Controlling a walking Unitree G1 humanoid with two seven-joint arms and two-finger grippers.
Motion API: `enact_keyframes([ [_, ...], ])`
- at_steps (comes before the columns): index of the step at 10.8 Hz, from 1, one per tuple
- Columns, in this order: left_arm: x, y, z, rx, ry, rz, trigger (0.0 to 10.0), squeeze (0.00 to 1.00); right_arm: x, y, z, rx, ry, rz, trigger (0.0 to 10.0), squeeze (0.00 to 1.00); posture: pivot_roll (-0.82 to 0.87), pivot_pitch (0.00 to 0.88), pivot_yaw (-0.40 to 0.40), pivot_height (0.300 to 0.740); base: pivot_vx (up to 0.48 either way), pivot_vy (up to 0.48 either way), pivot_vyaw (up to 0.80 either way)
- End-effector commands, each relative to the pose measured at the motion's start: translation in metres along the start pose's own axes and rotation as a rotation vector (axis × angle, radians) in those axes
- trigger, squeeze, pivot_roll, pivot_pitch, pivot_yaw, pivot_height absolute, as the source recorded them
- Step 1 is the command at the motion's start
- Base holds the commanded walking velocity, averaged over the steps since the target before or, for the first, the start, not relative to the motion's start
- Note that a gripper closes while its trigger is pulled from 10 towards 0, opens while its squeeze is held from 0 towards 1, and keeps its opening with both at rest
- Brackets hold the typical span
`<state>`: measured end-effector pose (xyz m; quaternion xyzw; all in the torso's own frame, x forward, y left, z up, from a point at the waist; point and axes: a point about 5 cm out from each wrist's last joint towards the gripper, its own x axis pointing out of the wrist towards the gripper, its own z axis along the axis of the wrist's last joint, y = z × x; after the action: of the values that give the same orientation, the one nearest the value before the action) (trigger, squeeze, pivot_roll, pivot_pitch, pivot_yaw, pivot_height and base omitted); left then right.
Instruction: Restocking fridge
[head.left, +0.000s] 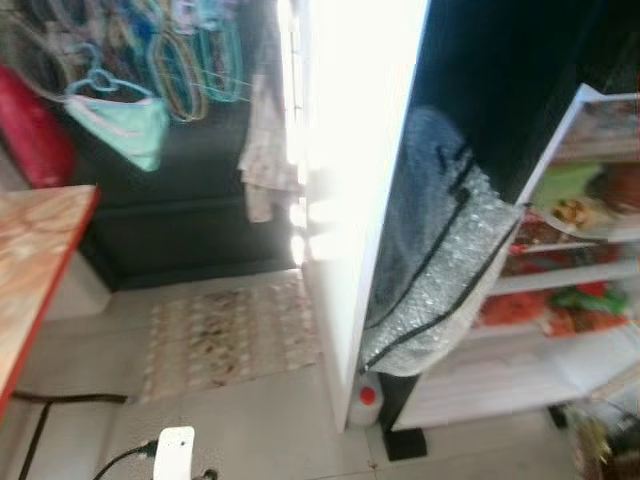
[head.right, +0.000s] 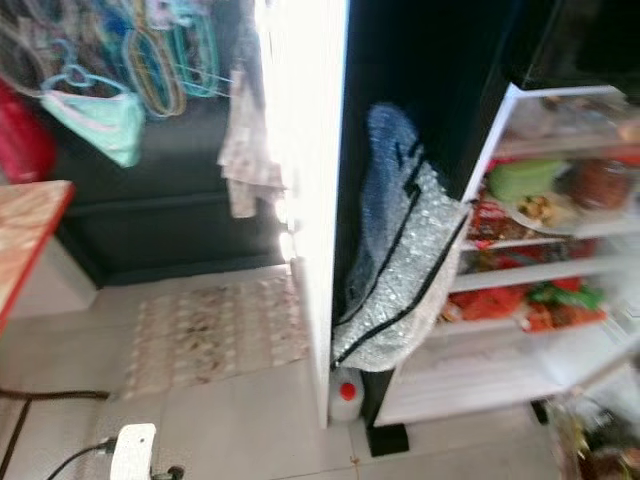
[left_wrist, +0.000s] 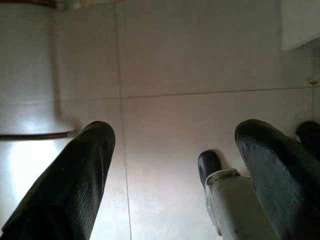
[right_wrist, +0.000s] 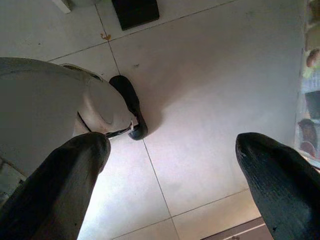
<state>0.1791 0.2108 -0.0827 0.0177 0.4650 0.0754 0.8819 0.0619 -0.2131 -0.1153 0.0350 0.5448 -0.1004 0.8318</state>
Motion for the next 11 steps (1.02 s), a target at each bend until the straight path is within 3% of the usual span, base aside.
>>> enact_keyframes([
  [1,0.000,0.004,-0.003,0.014,0.014,0.003,10.0,0.00,0.000,0.009,-0.005,0.024,0.008,0.019,10.0,0.00,-0.07,0.025,0.097,0.740,0.000,0.000,-0.78],
  [4,-0.001,0.015,-0.001,0.020,0.022,0.027,10.0,0.00,-0.001,0.018,-0.008,0.031,0.015,0.030,10.0,0.00,-0.09,0.026,0.135,0.740,0.000,0.000,-0.78],
  [11,-0.001,0.009,-0.008,0.050,0.035,0.018,10.0,0.00,-0.002,0.012,-0.012,0.021,0.022,0.022,10.0,0.00,-0.10,0.000,0.120,0.740,0.000,0.000,-0.78],
])
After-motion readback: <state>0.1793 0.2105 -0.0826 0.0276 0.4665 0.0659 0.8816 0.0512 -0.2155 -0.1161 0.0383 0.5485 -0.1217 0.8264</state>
